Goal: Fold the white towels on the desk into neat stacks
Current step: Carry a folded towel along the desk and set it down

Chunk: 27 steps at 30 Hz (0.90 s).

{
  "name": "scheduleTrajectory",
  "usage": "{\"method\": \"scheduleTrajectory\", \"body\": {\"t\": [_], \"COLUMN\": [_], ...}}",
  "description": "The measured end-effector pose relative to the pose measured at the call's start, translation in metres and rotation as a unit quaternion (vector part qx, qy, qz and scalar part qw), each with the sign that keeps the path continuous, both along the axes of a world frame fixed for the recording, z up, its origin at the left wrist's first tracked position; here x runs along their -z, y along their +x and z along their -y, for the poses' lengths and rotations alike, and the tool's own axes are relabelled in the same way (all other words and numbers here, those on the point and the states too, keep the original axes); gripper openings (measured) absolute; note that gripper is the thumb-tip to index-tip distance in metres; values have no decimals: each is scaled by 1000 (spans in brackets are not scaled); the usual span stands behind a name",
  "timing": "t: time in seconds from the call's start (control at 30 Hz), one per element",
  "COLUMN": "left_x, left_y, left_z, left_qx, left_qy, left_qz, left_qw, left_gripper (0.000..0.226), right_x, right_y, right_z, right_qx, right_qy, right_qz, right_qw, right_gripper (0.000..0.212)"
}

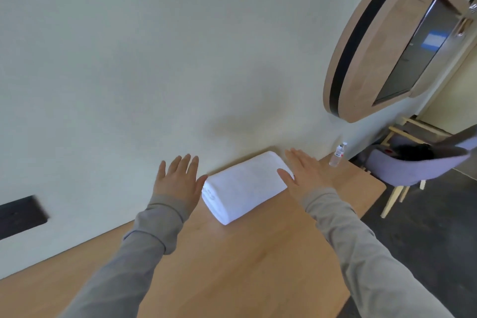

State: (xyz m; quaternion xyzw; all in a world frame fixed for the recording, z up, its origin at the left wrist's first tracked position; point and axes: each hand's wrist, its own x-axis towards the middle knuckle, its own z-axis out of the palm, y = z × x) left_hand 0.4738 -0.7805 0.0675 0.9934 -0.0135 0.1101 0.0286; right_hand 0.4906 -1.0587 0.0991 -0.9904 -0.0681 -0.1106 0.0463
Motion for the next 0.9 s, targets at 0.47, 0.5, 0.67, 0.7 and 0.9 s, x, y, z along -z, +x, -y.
{"method": "scheduleTrajectory", "body": {"t": [0.47, 0.5, 0.67, 0.7, 0.9], "left_x": [119, 128, 165, 173, 203], "left_y": [71, 78, 97, 99, 122], "left_z": [145, 156, 194, 199, 214], "left_qx": [-174, -214, -409, -427, -472], "left_qy": [-311, -414, -763, -787, -841], "left_qz": [-163, -173, -165, -150, -35], "left_qw": [920, 868, 472, 418, 263], "left_gripper": [52, 50, 49, 55, 68], "right_x": [111, 123, 179, 190, 233], "right_y": [157, 166, 186, 189, 222], "right_z": [87, 96, 125, 129, 137], "right_qx": [-136, -132, -70, -40, 153], "right_qy": [53, 71, 168, 216, 476], "right_qz": [-197, -218, -286, -299, -424], "right_qw": [969, 964, 941, 929, 755], "right_gripper": [56, 56, 48, 47, 55]}}
